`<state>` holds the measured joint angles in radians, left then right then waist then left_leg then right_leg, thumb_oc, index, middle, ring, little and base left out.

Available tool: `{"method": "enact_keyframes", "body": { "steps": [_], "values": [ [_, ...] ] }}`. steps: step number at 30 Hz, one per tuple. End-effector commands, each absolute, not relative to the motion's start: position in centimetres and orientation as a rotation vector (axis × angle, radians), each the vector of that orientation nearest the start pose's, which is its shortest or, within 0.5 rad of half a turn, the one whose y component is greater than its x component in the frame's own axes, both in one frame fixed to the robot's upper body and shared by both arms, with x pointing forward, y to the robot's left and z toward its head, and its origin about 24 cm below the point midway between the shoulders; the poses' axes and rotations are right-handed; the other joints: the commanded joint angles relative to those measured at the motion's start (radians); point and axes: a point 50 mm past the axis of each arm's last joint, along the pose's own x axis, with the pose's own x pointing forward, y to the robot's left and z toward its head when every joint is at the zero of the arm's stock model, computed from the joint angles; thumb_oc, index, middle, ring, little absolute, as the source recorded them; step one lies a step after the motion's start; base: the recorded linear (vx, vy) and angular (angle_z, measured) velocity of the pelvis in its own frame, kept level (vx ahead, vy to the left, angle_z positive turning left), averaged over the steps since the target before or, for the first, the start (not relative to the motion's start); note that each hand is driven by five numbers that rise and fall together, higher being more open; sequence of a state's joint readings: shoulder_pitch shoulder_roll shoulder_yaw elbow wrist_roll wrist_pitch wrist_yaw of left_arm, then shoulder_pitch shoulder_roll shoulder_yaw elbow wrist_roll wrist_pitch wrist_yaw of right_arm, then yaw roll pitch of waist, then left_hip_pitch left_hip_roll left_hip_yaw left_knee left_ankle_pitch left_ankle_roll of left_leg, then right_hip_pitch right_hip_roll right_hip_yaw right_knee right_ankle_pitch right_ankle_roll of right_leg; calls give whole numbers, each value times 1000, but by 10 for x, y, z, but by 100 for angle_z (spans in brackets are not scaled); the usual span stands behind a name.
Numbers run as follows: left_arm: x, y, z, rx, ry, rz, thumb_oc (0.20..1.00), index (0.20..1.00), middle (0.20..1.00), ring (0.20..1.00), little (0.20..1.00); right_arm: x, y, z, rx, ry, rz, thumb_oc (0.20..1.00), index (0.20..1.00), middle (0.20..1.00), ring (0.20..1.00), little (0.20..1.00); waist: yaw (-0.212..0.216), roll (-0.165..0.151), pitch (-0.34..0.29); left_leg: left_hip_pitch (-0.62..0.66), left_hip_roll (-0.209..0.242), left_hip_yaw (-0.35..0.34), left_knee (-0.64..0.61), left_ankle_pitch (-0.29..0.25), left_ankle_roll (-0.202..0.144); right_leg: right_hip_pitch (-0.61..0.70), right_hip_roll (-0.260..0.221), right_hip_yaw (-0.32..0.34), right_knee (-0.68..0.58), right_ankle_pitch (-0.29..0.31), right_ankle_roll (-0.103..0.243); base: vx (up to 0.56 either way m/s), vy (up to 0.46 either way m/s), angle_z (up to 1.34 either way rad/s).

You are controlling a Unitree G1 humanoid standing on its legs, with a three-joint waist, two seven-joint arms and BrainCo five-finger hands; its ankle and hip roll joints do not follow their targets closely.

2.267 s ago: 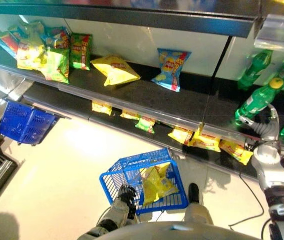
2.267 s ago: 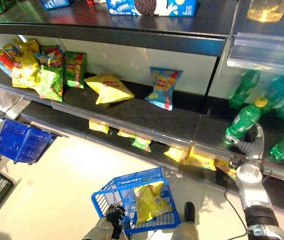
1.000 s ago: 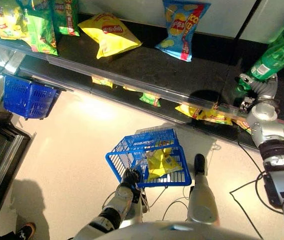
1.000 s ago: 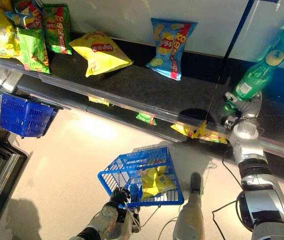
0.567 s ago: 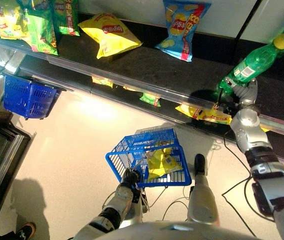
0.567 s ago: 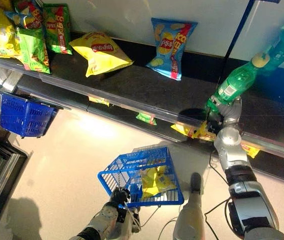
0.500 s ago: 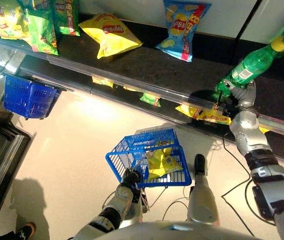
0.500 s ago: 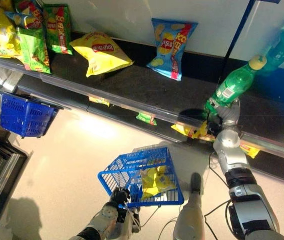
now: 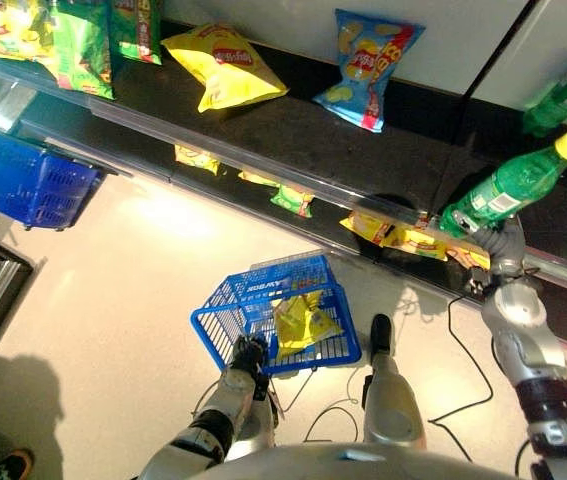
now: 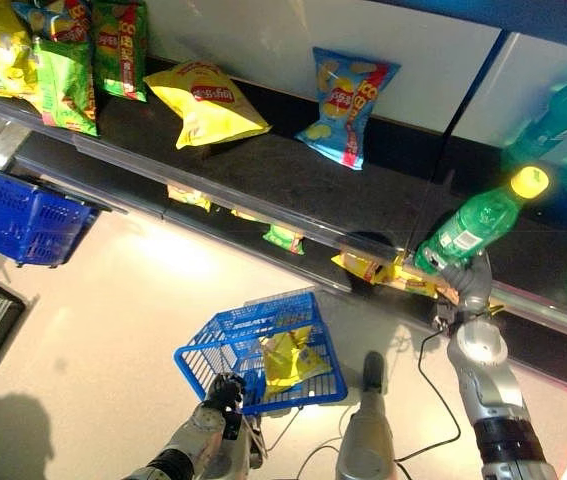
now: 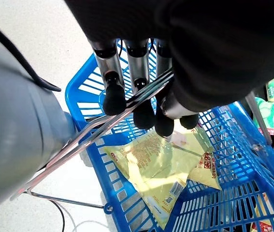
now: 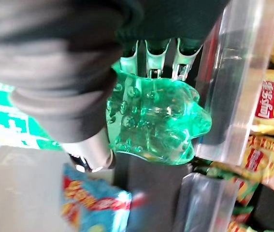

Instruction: Pick up the snacks into the basket

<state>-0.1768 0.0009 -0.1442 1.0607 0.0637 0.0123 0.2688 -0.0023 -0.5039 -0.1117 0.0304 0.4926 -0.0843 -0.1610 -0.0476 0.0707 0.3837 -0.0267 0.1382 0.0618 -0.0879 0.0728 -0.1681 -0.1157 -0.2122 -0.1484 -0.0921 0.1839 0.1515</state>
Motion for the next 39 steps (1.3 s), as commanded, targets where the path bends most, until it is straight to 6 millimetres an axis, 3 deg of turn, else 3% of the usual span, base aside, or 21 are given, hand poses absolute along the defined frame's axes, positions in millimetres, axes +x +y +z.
{"method": "enact_keyframes", "body": {
  "steps": [1,6,9,11,12,13,14,15,19,20,21,22,23,24,28,29,31,34,35,37,39],
  "values": [
    [145,198,-150,530,1052,88,200,200,200,200,200,243,-282,163,49,-514,-199,200,200,200,200,200,2,-27,-118,-47,-92,18,1,-19,67,-27,28,-12,16,-52,11,51,-20,2],
    [139,201,-152,525,1076,81,200,200,200,200,200,236,-273,165,1,-501,-100,200,200,200,200,200,-2,-34,-148,-31,-86,24,1,-25,66,-12,34,-7,14,-58,9,34,-16,-3],
    [136,203,-153,516,1085,70,200,200,200,200,200,231,-269,151,-159,-371,5,200,200,200,200,200,-4,-41,-157,-29,-84,25,1,-25,65,-10,38,-4,15,-60,8,3,-19,-4],
    [134,205,-154,498,1091,73,200,200,200,200,200,224,-272,150,-352,-315,41,200,200,200,200,200,-9,-43,-160,-31,-83,25,1,-24,64,-10,39,-4,16,-61,8,0,0,0],
    [134,204,-154,498,1092,71,200,200,200,200,200,224,-272,150,-355,-314,41,200,200,200,200,200,-9,-42,-161,-31,-82,25,1,-25,63,-10,39,-4,16,-62,8,0,0,0],
    [133,203,-154,475,1092,83,200,200,200,200,200,221,-276,131,-464,-199,60,200,200,200,200,200,-12,-43,-158,-33,-83,24,1,-23,64,-13,39,-4,19,-61,9,0,0,0],
    [133,203,-154,475,1092,83,200,200,200,200,200,221,-276,131,-464,-200,60,200,200,200,200,200,-13,-43,-158,-33,-83,24,1,-23,64,-13,39,-4,19,-61,9,0,0,0],
    [134,202,-154,453,1093,98,200,200,200,200,200,216,-279,106,-605,-68,55,200,200,200,200,200,-14,-41,-151,-35,-83,22,1,-21,64,-13,39,-7,22,-60,9,-25,4,-4],
    [145,205,-149,392,1043,190,200,200,200,200,200,209,-277,49,-793,172,104,200,200,200,200,200,-10,-35,-130,-41,-84,14,1,-15,66,-19,37,-13,31,-62,8,-39,5,-1],
    [145,205,-149,392,1043,192,200,200,200,200,200,210,-277,49,-793,171,105,200,200,200,200,200,-12,-36,-130,-41,-84,14,1,-15,65,-19,37,-14,32,-62,8,-71,-12,5],
    [159,206,-140,351,967,245,200,200,200,200,200,212,-273,17,-925,288,139,200,200,200,200,200,0,-34,-111,-49,-85,6,1,-9,67,-26,35,-20,40,-62,8,-55,-14,4],
    [159,206,-140,350,967,246,200,200,200,200,200,213,-273,17,-925,287,139,200,200,200,200,200,-2,-35,-110,-49,-85,6,1,-9,67,-26,35,-20,40,-62,8,-119,-24,2],
    [180,202,-127,335,847,263,200,200,200,200,200,214,-274,-10,-1050,393,152,200,200,200,200,200,14,-28,-88,-59,-87,-2,1,-2,70,-36,34,-26,49,-62,7,-96,-18,4],
    [186,201,-123,339,817,254,200,200,200,200,200,218,-269,-24,-1082,439,182,200,200,200,200,200,19,-27,-76,-64,-88,-7,1,1,70,-40,33,-30,53,-63,7,-114,-24,8],
    [226,186,-91,316,612,222,200,200,200,200,200,239,-247,-53,-1211,504,210,200,200,200,200,200,40,-20,-27,-89,-91,-25,1,17,72,-63,31,-39,69,-59,6,-85,-11,11],
    [227,187,-91,317,610,224,200,200,200,200,200,240,-246,-53,-1210,500,210,200,200,200,200,200,39,-22,-25,-89,-91,-25,1,17,72,-64,30,-39,70,-59,6,-96,-7,14],
    [253,163,-67,304,473,129,200,200,200,200,200,257,-224,-63,-1310,514,281,200,200,200,200,200,55,-15,6,-119,-95,-38,1,30,70,-91,28,-45,77,-52,5,-107,1,18],
    [268,149,-51,293,397,79,200,200,200,200,200,271,-209,-61,-1334,485,300,200,200,200,200,200,59,-14,25,-138,-97,-45,1,38,69,-109,27,-49,81,-48,4,-70,2,8],
    [283,129,-29,289,294,8,200,200,200,200,200,281,-196,-58,-1345,456,321,200,200,200,200,200,66,-12,43,-161,-98,-51,1,49,66,-128,24,-53,84,-43,4,-80,0,18],
    [293,115,-16,283,240,-38,200,200,200,200,200,291,-182,-52,-1338,420,330,200,200,200,200,200,68,-13,63,-184,-100,-56,1,59,64,-148,22,-57,86,-37,5,-82,1,22],
    [293,115,-16,283,240,-37,200,200,200,200,200,291,-182,-52,-1338,420,329,200,200,200,200,200,68,-13,63,-184,-100,-56,1,59,64,-149,22,-57,86,-37,5,-57,0,8]
  ]
}}
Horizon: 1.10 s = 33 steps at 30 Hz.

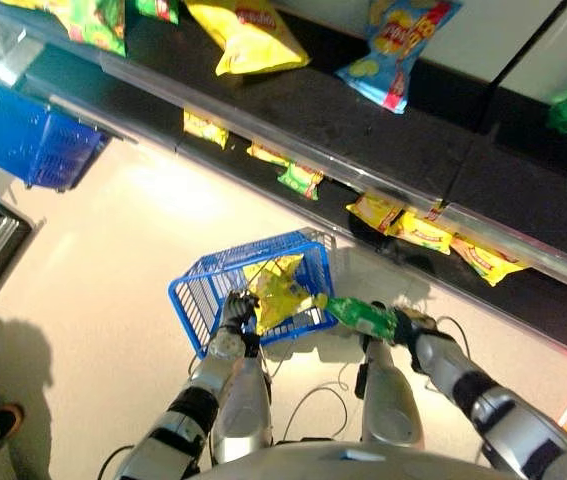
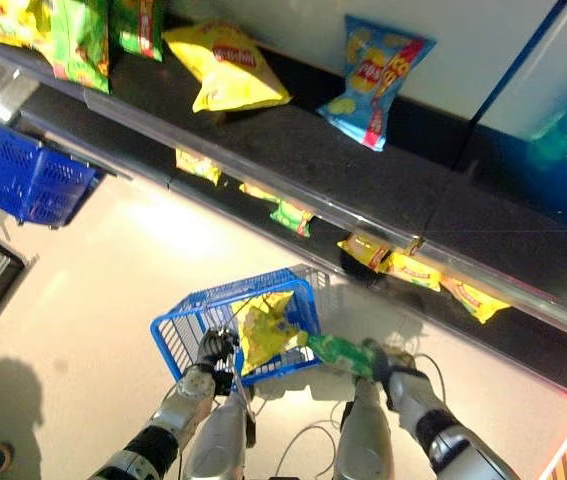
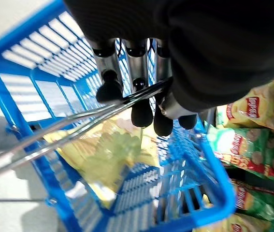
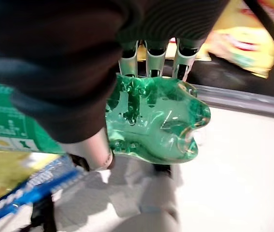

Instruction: Pick up the snacks into the basket

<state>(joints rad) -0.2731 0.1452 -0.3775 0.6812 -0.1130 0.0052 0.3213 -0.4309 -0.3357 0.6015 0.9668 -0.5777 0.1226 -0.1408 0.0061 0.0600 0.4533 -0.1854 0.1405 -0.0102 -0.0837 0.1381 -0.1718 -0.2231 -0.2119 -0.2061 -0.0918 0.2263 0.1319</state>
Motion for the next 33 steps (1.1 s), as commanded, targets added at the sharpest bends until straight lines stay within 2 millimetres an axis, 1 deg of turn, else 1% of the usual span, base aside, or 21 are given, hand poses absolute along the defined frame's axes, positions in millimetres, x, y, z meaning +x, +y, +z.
{"method": "enact_keyframes", "body": {
  "steps": [1,3,4,5,7,10,12,13,16,17,18,19,20,21,23,24,25,28,29,30,33],
  "values": [
    [305,86,8,266,146,-132,200,200,200,200,200,308,-166,-40,-1324,372,320,200,200,200,200,200,19,-1,26,-59,-107,10,-4,5,66,-68,17,-6,90,-70,25,-107,3,9],
    [308,70,19,237,110,-180,200,200,200,200,200,318,-157,-32,-1320,345,310,200,200,200,200,200,24,4,42,-79,-111,6,-4,11,65,-86,14,-8,90,-62,25,-90,10,12],
    [308,70,19,237,110,-180,200,200,200,200,200,318,-157,-32,-1320,345,310,200,200,200,200,200,24,4,42,-79,-111,6,-4,11,65,-86,14,-8,90,-62,25,-80,21,14],
    [309,52,28,205,83,-229,200,200,200,200,200,329,-148,-23,-1312,321,296,200,200,200,200,200,30,10,62,-102,-113,4,-4,18,64,-106,10,-11,87,-53,25,-75,23,12],
    [308,36,39,178,49,-279,200,200,200,200,200,337,-138,-14,-1289,286,273,200,200,200,200,200,36,16,67,-136,-111,3,-4,26,60,-136,7,-13,79,-42,27,-79,20,4],
    [305,18,49,153,10,-332,200,200,200,200,200,349,-120,2,-1284,212,262,200,200,200,200,200,50,24,67,-186,-111,2,-4,36,56,-182,7,-15,70,-28,27,-50,10,0],
    [304,14,54,148,-10,-342,200,200,200,200,200,350,-114,4,-1288,191,266,200,200,200,200,200,53,27,67,-200,-111,1,-4,39,55,-195,6,-16,66,-25,28,-44,-1,5],
    [302,2,64,114,-40,-367,200,200,200,200,200,354,-105,10,-1293,164,257,200,200,200,200,200,63,37,67,-236,-114,-3,-4,45,54,-225,3,-21,64,-20,29,-54,12,5],
    [300,-7,72,76,-64,-389,200,200,200,200,200,360,-98,18,-1294,134,247,200,200,200,200,200,73,49,67,-266,-117,-5,-4,51,54,-257,-2,-22,65,-14,30,-48,22,5],
    [295,-15,83,3,-91,-422,200,200,200,200,200,364,-92,26,-1292,108,236,200,200,200,200,200,84,60,67,-301,-123,-8,-4,57,54,-290,-4,-24,65,-7,30,-35,8,2],
    [295,-15,83,3,-91,-422,200,200,200,200,200,365,-91,27,-1291,107,235,200,200,200,200,200,84,60,67,-302,-123,-8,-4,57,54,-292,-4,-24,66,-7,30,-65,16,1],
    [290,-24,95,-47,-127,-468,200,200,200,200,200,368,-88,33,-1268,100,214,200,200,200,200,200,98,79,67,-340,-127,-11,-4,64,53,-326,-10,-28,65,-1,33,-33,10,2],
    [290,-24,96,-46,-128,-468,200,200,200,200,200,368,-88,33,-1267,99,213,200,200,200,200,200,99,79,67,-342,-127,-11,-4,65,53,-328,-10,-28,66,-1,33,-53,31,5],
    [285,-31,108,-95,-162,-507,200,200,200,200,200,371,-85,38,-1269,84,200,200,200,200,200,200,113,95,67,-376,-132,-16,-4,70,52,-359,-15,-32,67,5,35,-35,25,5],
    [283,-35,115,-127,-179,-532,200,200,200,200,200,373,-85,41,-1280,79,187,200,200,200,200,200,124,111,67,-403,-138,-18,-4,75,51,-382,-18,-37,65,10,36,-31,24,8],
    [283,-35,116,-127,-180,-532,200,200,200,200,200,373,-85,41,-1281,78,186,200,200,200,200,200,124,111,67,-404,-138,-19,-4,75,51,-383,-18,-38,65,10,36,-16,34,16],
    [281,-39,127,-145,-214,-563,200,200,200,200,200,374,-89,42,-1276,86,171,1000,1000,1000,1000,1000,134,129,67,-426,-147,-20,-4,77,51,-402,-24,-40,64,16,39,-10,31,17],
    [279,-41,131,-155,-223,-573,200,200,200,200,200,372,-93,36,-1262,124,169,1000,1000,1000,1000,1000,141,140,67,-439,-152,-21,-4,79,51,-414,-29,-44,63,19,42,2,27,15],
    [279,-41,132,-156,-228,-570,200,200,200,200,200,369,-101,28,-1243,172,161,1000,1000,1000,1000,1000,146,149,67,-445,-156,-21,-4,80,51,-413,-35,-47,60,21,46,9,17,13],
    [279,-41,132,-156,-228,-570,200,200,200,200,200,369,-101,28,-1243,172,161,1000,1000,1000,1000,1000,146,149,67,-444,-156,-22,-4,80,51,-413,-35,-47,60,21,46,33,30,13],
    [284,-34,126,-135,-211,-536,200,200,200,200,200,356,-122,5,-1173,296,129,1000,1000,1000,1000,1000,143,147,67,-416,-159,-17,-4,67,52,-381,-35,-46,47,17,49,28,19,5]
  ]
}}
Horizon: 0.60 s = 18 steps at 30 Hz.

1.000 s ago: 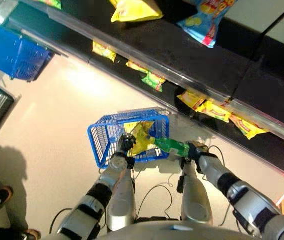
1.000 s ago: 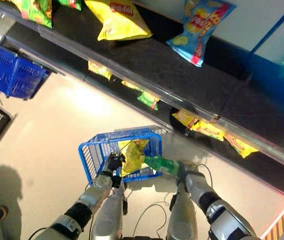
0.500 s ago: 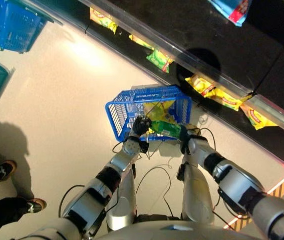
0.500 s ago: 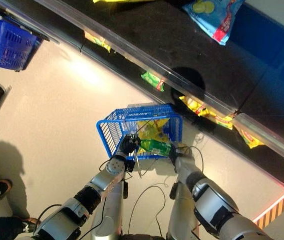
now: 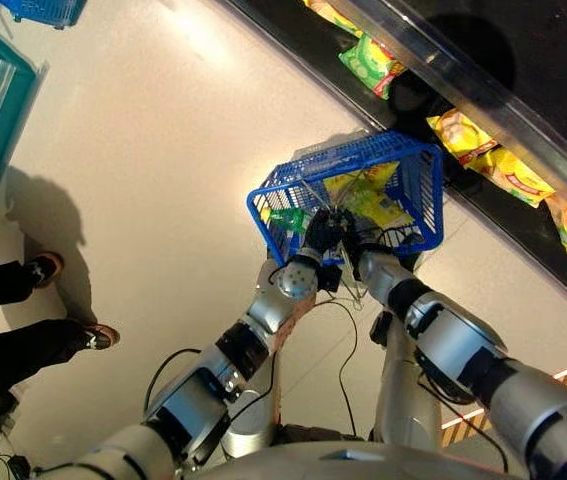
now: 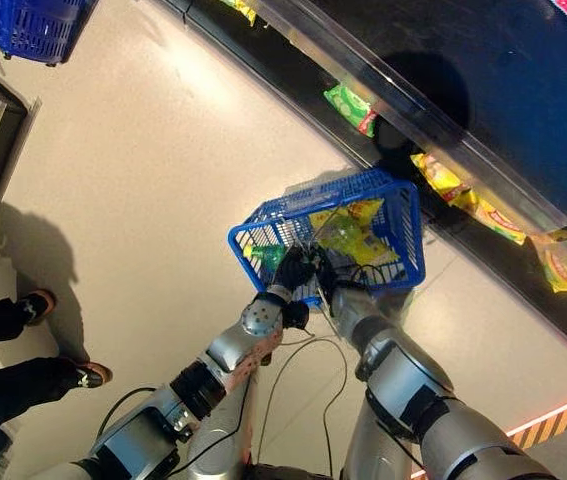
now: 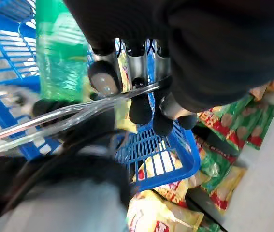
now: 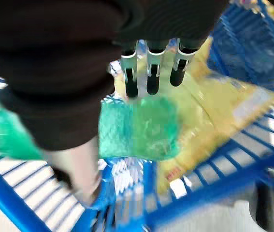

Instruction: Pick up the snacks into the basket

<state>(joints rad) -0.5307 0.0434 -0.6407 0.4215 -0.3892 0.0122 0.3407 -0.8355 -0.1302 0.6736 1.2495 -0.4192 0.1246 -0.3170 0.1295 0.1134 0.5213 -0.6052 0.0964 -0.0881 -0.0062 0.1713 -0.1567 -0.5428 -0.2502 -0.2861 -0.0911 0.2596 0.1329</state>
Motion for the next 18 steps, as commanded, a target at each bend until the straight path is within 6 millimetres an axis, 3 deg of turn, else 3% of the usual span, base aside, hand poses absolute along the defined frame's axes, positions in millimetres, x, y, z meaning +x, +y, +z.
{"method": "enact_keyframes", "body": {
  "steps": [1,3,6,7,9,10,11,12,13,14,16,17,18],
  "values": [
    [284,-34,127,-135,-214,-536,200,200,200,200,200,357,-122,6,-1174,293,128,1000,1000,1000,1000,1000,18,93,-1,-2,-117,61,-81,38,38,-67,2,34,47,-13,48,35,9,1],
    [291,-19,115,-93,-188,-461,200,200,200,200,200,343,-147,-15,-1085,408,62,1000,1000,1000,1000,1000,11,86,-1,36,-115,64,-81,28,36,-25,3,31,45,-24,49,23,-3,1],
    [301,3,84,-11,-89,-358,200,200,200,200,200,328,-178,-29,-1023,505,-22,1000,1000,1000,1000,1000,-3,74,-1,83,-112,65,-81,18,35,21,5,31,44,-34,49,31,-2,8],
    [301,3,85,-11,-92,-357,200,200,200,200,200,329,-178,-28,-1024,502,-23,1000,1000,1000,1000,1000,-4,73,-1,77,-113,64,-81,23,36,15,4,31,45,-30,49,28,-9,9],
    [307,26,61,32,-4,-255,200,200,200,200,200,319,-193,-36,-974,545,-76,1000,1000,1000,1000,1000,-17,62,-1,116,-110,66,-81,12,33,54,10,31,46,-41,47,39,-29,4],
    [312,51,35,84,103,-146,200,200,200,200,200,307,-212,-45,-936,598,-127,1000,1000,1000,1000,1000,-35,46,-1,150,-105,68,-81,10,34,87,13,35,51,-48,44,34,-24,0],
    [312,51,35,84,103,-146,200,200,200,200,200,308,-212,-45,-936,597,-127,1000,1000,1000,1000,1000,-35,46,-1,150,-105,68,-81,10,34,86,13,35,51,-48,44,47,-17,0],
    [311,60,23,138,137,-126,200,200,200,200,200,305,-220,-46,-924,612,-150,1000,1000,1000,1000,1000,-42,40,-1,169,-103,68,-81,6,35,105,15,36,52,-54,42,57,-30,0],
    [308,88,1,146,233,-24,200,200,200,200,200,292,-240,-52,-883,655,-211,1000,1000,1000,1000,1000,-58,27,-1,209,-102,68,-81,-1,36,142,21,37,57,-66,39,57,-30,-1],
    [308,88,2,146,233,-24,200,200,200,200,200,292,-240,-52,-883,655,-211,1000,1000,1000,1000,1000,-58,27,-1,208,-102,68,-81,-1,36,142,21,37,57,-66,39,82,-59,-1],
    [296,117,-34,319,379,47,200,200,200,200,200,275,-255,-61,-810,706,-266,1000,1000,1000,1000,1000,-77,8,-1,269,-99,67,-81,-10,41,202,29,37,65,-85,34,58,-44,-3],
    [296,117,-34,319,379,47,200,200,200,200,200,276,-255,-61,-810,705,-266,1000,1000,1000,1000,1000,-77,8,-1,268,-99,67,-81,-10,41,201,29,37,65,-85,34,63,-26,-2],
    [283,135,-58,329,509,93,200,200,200,200,200,266,-261,-67,-776,734,-289,1000,1000,1000,1000,1000,-89,-3,-1,310,-97,67,-81,-15,45,236,34,44,73,-96,31,73,-29,-3]
  ]
}}
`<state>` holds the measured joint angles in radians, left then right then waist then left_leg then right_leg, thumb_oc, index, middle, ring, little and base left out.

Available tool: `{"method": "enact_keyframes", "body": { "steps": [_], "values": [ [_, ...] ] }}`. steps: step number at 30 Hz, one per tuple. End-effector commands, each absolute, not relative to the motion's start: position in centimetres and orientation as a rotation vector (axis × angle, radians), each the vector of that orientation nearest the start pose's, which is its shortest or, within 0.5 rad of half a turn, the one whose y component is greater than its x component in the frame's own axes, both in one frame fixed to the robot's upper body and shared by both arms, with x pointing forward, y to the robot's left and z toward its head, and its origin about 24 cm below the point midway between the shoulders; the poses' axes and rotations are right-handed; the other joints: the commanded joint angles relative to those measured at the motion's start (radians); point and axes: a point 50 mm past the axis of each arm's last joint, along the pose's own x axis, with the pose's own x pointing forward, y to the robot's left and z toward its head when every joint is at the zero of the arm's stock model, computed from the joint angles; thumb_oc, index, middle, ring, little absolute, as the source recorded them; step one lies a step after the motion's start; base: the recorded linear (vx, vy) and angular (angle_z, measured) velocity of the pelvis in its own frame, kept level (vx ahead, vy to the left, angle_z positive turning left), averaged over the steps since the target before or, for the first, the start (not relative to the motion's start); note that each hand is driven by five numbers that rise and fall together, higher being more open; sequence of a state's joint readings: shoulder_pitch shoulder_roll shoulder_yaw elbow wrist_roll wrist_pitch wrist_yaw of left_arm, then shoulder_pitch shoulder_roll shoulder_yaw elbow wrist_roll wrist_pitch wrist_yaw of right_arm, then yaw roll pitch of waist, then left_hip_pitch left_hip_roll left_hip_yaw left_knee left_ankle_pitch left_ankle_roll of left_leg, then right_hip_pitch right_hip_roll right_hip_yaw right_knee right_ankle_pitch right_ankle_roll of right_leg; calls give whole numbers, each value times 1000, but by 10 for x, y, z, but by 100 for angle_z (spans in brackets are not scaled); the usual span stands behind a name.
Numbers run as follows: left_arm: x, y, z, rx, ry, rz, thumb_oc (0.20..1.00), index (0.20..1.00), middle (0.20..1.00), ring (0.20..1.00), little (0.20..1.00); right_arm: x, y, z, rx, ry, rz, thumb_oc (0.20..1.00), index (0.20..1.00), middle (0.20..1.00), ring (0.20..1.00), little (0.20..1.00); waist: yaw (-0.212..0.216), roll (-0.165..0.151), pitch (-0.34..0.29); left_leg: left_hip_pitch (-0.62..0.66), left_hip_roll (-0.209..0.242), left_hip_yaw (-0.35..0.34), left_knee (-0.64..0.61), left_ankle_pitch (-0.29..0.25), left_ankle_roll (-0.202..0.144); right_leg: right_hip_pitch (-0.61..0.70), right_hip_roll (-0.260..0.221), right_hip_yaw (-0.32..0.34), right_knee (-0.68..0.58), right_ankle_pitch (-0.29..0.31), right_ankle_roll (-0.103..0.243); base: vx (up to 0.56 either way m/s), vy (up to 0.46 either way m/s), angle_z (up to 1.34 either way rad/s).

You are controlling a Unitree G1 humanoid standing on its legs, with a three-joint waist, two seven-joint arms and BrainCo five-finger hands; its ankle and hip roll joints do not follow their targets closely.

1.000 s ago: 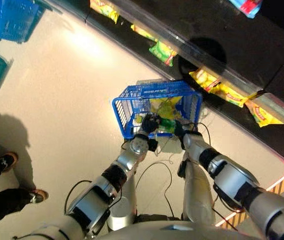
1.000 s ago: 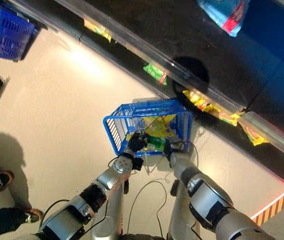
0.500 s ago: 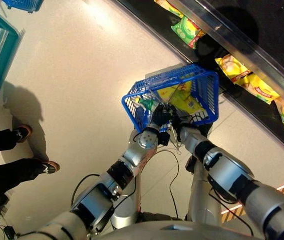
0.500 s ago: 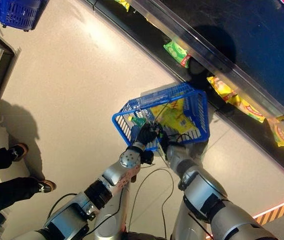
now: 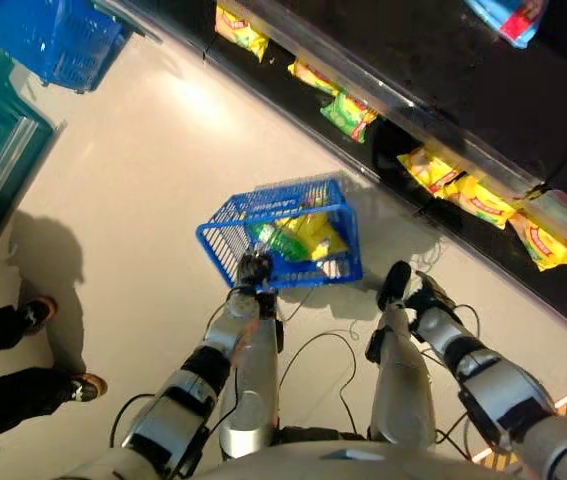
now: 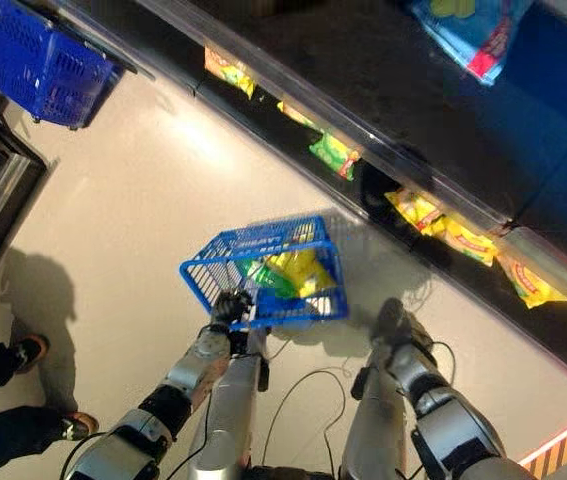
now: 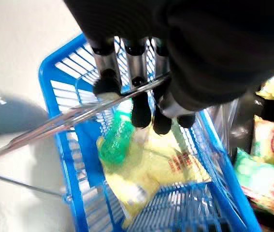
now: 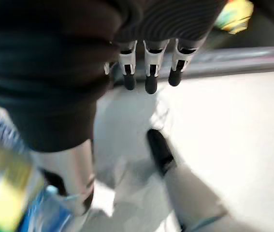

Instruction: Pick up the snacks into the basket

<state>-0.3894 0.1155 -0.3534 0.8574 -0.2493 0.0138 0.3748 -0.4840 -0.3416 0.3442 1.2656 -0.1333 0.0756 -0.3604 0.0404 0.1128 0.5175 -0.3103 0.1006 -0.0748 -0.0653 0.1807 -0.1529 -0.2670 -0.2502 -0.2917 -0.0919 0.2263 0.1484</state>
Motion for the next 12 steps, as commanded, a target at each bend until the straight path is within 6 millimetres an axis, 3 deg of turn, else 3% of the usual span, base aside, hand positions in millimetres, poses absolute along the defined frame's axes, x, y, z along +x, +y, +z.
{"method": "enact_keyframes", "body": {
  "steps": [1,5,6,8,10,11,12],
  "values": [
    [276,143,-68,358,568,113,200,200,200,200,200,263,-260,-69,-755,742,-292,1000,1000,1000,1000,1000,-8,-10,3,38,-98,56,-22,-28,42,-21,37,53,79,-68,13,101,-40,-10],
    [250,164,-97,330,757,176,200,200,200,200,200,242,-261,-85,-689,815,-298,1000,1000,1000,1000,1000,-26,-34,-18,112,-89,64,-22,-44,49,38,45,64,87,-86,8,98,-48,-7],
    [229,176,-113,332,858,211,200,200,200,200,200,220,-261,-100,-638,886,-303,1000,1000,1000,1000,1000,-33,-48,-67,150,-83,67,-22,-61,54,76,55,68,85,-100,3,230,-78,-4],
    [205,185,-127,390,955,196,200,200,200,200,200,196,-261,-115,-585,967,-311,1000,1000,1000,1000,1000,-40,-57,-118,182,-78,73,-22,-73,58,103,63,72,83,-113,0,181,-39,-6],
    [204,185,-128,390,956,196,200,200,200,200,200,196,-261,-115,-585,969,-311,1000,1000,1000,1000,1000,-39,-57,-118,184,-77,73,-22,-74,57,104,63,73,83,-114,0,117,-16,-22],
    [168,198,-145,398,1091,189,200,200,200,200,200,144,-270,-137,-506,1150,-348,1000,1000,1000,1000,1000,-48,-64,-196,239,-71,83,-22,-100,66,151,75,86,86,-136,-3,214,-39,-40],
    [156,201,-149,375,1134,199,200,200,200,200,200,126,-272,-142,-484,1212,-359,1000,1000,1000,1000,1000,-49,-66,-224,257,-70,88,-22,-107,67,170,78,88,83,-141,-3,322,-58,-51]
  ]
}}
